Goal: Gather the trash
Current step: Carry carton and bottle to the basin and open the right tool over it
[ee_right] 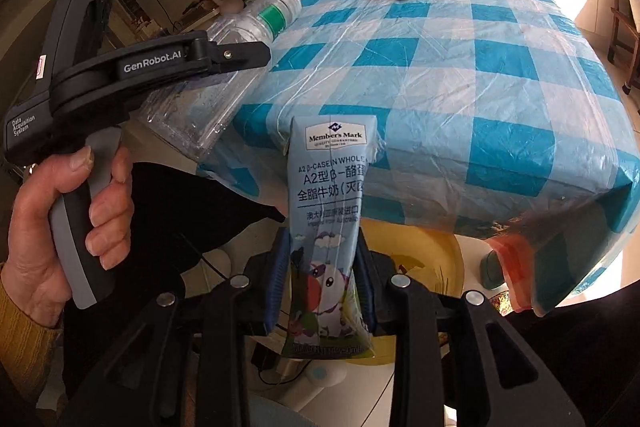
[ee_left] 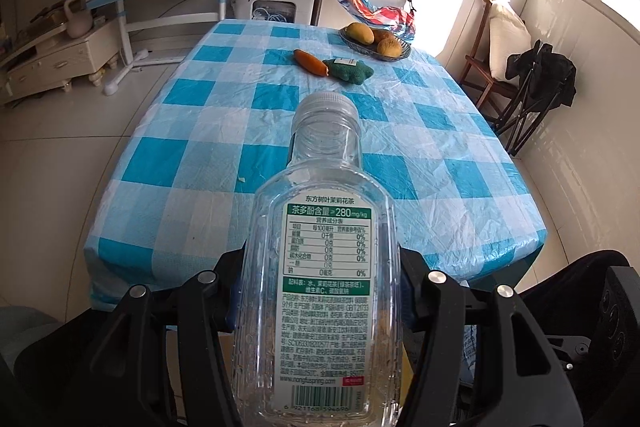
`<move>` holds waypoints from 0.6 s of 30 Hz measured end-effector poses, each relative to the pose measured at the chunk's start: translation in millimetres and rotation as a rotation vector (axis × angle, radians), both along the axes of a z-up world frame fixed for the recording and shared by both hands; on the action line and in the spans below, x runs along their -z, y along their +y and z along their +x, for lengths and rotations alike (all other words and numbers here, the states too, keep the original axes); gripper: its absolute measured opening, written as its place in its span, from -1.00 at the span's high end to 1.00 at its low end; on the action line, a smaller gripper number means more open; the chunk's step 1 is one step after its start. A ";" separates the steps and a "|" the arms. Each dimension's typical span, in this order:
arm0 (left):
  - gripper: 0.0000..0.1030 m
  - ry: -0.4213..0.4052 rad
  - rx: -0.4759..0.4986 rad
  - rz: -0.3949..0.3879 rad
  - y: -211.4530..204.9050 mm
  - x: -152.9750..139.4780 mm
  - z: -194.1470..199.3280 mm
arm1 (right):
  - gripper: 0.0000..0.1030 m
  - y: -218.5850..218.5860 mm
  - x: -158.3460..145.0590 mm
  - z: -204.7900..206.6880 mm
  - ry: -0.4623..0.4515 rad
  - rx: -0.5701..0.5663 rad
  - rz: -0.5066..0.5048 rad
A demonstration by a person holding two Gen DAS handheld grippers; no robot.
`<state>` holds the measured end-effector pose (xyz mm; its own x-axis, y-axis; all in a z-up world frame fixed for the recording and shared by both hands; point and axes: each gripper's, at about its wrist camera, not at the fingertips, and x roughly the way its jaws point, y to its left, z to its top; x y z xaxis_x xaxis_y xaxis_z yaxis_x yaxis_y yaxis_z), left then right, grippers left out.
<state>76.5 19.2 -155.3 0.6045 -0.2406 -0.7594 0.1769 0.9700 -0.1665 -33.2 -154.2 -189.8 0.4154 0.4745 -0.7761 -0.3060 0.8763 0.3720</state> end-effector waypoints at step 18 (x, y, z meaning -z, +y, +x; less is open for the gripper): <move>-0.07 -0.011 0.011 -0.008 0.1 -4.7 -11.8 | 0.39 11.8 34.7 11.1 0.119 -0.021 -0.094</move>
